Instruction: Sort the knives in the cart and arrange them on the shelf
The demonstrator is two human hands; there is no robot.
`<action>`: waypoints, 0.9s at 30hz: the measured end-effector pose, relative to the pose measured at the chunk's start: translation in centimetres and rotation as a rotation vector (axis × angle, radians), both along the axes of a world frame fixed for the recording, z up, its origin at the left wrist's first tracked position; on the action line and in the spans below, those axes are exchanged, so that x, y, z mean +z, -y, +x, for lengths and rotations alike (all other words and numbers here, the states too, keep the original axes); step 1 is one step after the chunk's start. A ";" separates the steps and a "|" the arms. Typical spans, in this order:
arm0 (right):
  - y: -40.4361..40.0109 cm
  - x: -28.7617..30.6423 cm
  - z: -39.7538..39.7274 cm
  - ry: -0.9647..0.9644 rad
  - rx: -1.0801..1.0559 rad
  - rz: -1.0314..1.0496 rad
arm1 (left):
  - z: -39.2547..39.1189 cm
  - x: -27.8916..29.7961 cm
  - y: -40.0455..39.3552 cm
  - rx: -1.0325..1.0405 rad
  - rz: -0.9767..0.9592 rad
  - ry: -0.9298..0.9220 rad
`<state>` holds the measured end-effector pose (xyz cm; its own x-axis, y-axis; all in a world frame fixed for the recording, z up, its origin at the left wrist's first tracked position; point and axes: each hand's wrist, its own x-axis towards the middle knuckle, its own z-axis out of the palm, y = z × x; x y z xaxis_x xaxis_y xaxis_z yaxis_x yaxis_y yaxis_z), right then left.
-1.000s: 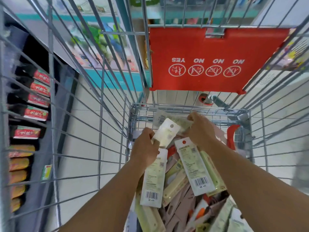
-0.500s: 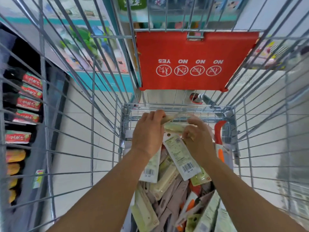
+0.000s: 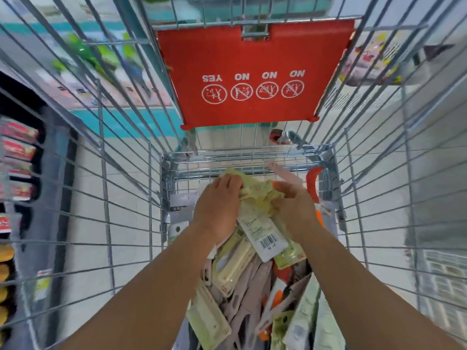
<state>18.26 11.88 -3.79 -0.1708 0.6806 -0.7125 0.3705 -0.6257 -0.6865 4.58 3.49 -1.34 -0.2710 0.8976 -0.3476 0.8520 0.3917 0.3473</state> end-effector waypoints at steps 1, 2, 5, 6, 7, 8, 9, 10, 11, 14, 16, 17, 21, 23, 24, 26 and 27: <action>-0.2 0.0 0.2 0.015 0.035 -0.002 | 0.0 0.0 -0.3 -0.026 0.026 -0.039; -0.4 0.3 0.4 0.010 0.046 0.003 | 0.0 0.1 -0.7 -0.074 0.025 -0.065; -1.3 1.5 0.9 -0.078 0.035 -0.015 | 0.2 0.3 -1.9 -0.201 -0.100 -0.026; -1.5 1.9 1.0 -0.121 0.061 -0.028 | 0.2 0.2 -2.2 -0.228 -0.134 -0.015; -1.7 2.0 1.0 -0.159 0.075 -0.051 | 0.2 0.1 -2.4 -0.252 -0.155 -0.027; -1.9 2.0 1.0 -0.186 0.066 -0.065 | 0.3 -0.1 -2.6 -0.270 -0.169 -0.053; -2.1 1.7 1.0 -0.155 0.059 -0.036 | 0.4 -0.3 -2.6 -0.275 -0.180 -0.077; -2.4 1.2 1.2 -0.027 0.088 0.069 | 0.6 -0.4 -2.6 -0.257 -0.188 -0.084; -2.8 0.6 1.4 0.161 0.158 0.219 | 0.7 -0.5 -2.6 -0.222 -0.195 -0.075; -3.5 -1.8 3.3 0.613 0.442 0.447 | 0.7 -0.5 -2.5 -0.129 -0.173 -0.043; -2.5 -3.0 4.5 0.721 0.673 0.383 | 0.5 -0.4 -2.6 -0.109 -0.133 -0.054; -1.9 -3.3 4.8 0.718 0.749 0.404 | 0.4 -0.4 -2.6 -0.103 -0.113 -0.062; 0.2 -2.9 5.5 0.598 0.885 0.550 | 1.1 -0.2 -3.7 -0.100 -0.061 -0.080; 0.7 -2.8 5.9 0.558 0.927 0.561 | 1.7 -0.1 -4.4 -0.112 -0.043 -0.070; 0.9 -2.7 6.1 0.535 0.935 0.568 | 2.0 0.0 -4.8 -0.118 -0.036 -0.066; 1.4 -2.2 6.3 0.515 0.926 0.585 | 2.7 0.1 -5.5 -0.129 -0.029 -0.066; 1.6 -2.0 6.3 0.508 0.918 0.601 | 3.0 0.1 -5.9 -0.137 -0.027 -0.068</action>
<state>24.59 10.30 -5.75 -0.5567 0.6984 -0.4498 0.8212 0.3810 -0.4248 7.55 9.38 -1.22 -0.1705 0.9184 -0.3569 0.9191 0.2788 0.2783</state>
